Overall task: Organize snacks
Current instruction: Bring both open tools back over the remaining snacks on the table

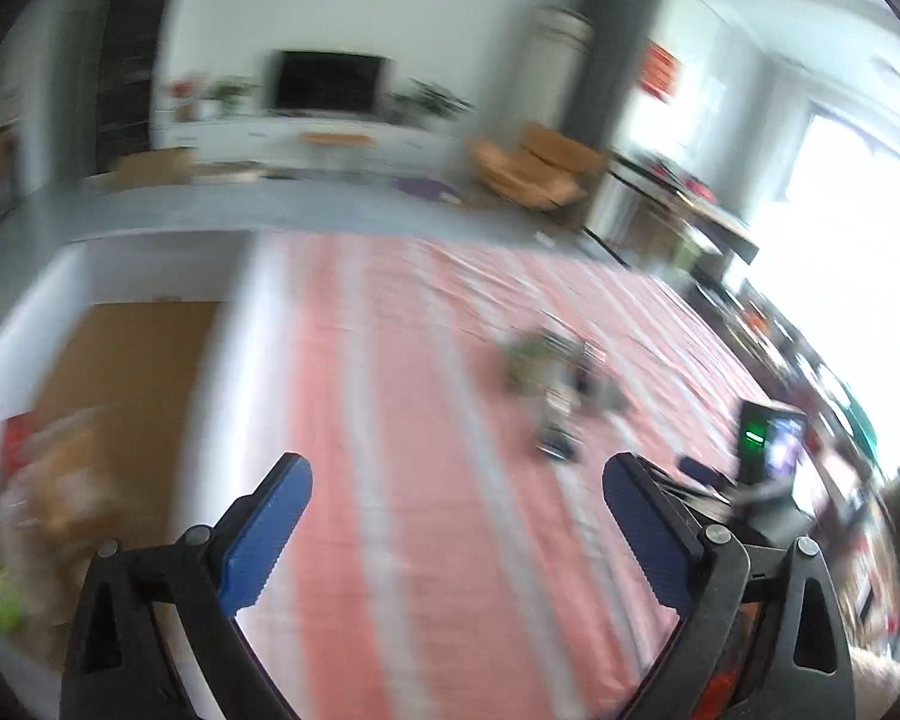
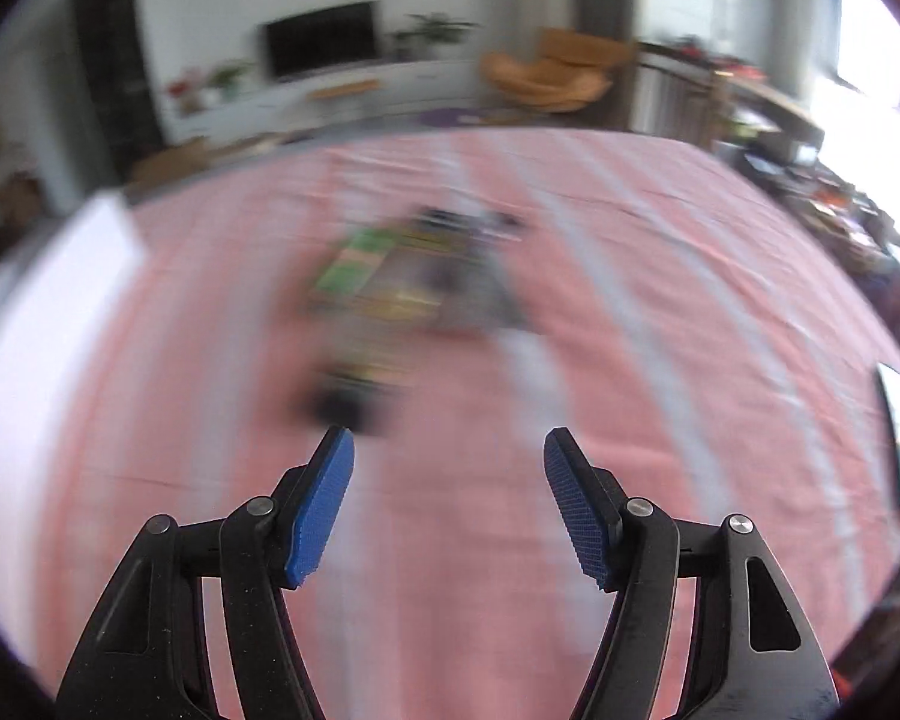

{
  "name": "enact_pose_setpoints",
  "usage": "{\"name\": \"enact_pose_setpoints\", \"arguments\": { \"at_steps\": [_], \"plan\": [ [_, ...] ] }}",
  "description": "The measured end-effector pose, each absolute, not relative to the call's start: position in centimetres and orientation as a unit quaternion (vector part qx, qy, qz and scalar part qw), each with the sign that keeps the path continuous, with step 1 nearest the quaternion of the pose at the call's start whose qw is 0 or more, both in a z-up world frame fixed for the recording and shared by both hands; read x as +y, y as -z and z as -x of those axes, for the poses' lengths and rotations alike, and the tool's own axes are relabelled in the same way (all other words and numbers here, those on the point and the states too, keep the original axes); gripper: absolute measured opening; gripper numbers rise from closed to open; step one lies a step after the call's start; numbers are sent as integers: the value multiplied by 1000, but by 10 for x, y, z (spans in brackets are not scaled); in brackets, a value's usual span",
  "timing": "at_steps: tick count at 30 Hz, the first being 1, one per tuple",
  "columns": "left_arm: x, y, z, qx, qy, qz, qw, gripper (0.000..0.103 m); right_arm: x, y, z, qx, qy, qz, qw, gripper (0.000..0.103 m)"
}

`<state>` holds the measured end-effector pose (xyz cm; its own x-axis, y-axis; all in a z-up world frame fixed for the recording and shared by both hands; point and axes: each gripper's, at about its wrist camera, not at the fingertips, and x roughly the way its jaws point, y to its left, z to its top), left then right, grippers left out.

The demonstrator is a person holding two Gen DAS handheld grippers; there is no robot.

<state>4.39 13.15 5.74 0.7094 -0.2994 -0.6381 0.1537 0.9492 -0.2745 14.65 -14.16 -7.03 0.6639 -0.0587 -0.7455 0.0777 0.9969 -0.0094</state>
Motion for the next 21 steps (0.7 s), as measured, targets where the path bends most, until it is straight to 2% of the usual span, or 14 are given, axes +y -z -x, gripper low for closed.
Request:
{"name": "enact_pose_setpoints", "arguments": {
  "at_steps": [4, 9, 15, 21],
  "plan": [
    [58, -28, -73, 398, 183, 76, 896, 97, -182, 82, -136, 397, 83, -30, 914, 69],
    [22, 24, -114, 430, 153, 37, 889, 97, -190, 80, -134, 384, 88, -51, 918, 69],
    [27, 86, -156, 440, 81, -23, 894, 97, -187, 84, -137, 384, 101, -55, 916, 70],
    [46, 113, -170, 449, 50, -1, 892, 97, -196, 94, -141, 401, 101, -75, 907, 70]
  ]
}}
